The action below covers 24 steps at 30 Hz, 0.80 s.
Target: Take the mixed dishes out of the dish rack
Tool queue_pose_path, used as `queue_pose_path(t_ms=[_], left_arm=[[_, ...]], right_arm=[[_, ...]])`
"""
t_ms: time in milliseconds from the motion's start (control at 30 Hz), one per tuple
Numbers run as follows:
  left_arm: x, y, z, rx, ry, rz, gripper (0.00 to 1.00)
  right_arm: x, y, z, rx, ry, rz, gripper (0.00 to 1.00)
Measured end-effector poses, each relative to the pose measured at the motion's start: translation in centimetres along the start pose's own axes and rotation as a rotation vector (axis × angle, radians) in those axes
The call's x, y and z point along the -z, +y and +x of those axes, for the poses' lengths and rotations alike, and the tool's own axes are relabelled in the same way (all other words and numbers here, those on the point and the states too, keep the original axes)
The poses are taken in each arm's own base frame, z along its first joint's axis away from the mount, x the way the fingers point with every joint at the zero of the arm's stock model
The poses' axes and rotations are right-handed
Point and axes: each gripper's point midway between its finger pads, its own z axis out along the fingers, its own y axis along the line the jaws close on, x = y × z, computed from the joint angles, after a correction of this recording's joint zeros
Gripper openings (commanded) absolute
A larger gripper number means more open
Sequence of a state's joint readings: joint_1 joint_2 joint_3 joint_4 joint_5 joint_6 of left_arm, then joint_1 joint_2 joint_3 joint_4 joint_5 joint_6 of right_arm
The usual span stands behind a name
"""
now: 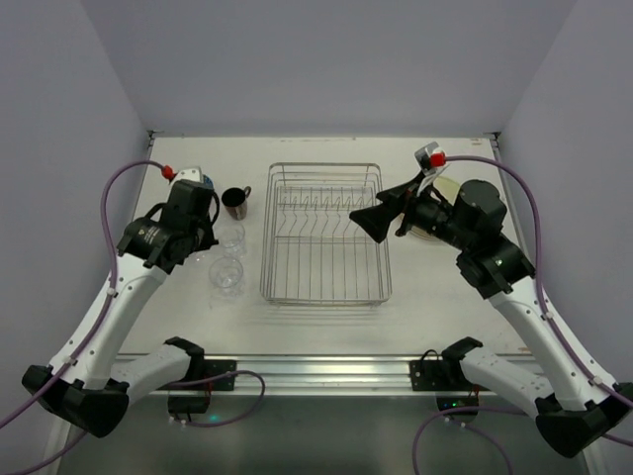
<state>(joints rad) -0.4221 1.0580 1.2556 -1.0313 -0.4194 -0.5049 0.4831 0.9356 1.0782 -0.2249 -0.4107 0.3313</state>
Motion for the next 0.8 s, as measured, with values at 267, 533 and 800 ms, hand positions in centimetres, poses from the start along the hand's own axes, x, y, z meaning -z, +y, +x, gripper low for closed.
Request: queue_pose_path(t_ms=[267,533,800], left_arm=[[-1.8,5.2,3.9,0.059,0.156,-0.166,0.0],[-5.4,6.6,7.8,0.135,0.379,-0.131,0.0],[-7.1,5.7,9.6,0.115,0.479,-0.099,0.0]], right_arm=[[0.5,0.3,-0.2,0.025,-0.012,-0.008,0.99],[0.8,0.4,0.0,0.029,-0.012,-0.013,0.99],[1.4,1.1,-0.1,0.036,-0.019,-0.035,0.99]])
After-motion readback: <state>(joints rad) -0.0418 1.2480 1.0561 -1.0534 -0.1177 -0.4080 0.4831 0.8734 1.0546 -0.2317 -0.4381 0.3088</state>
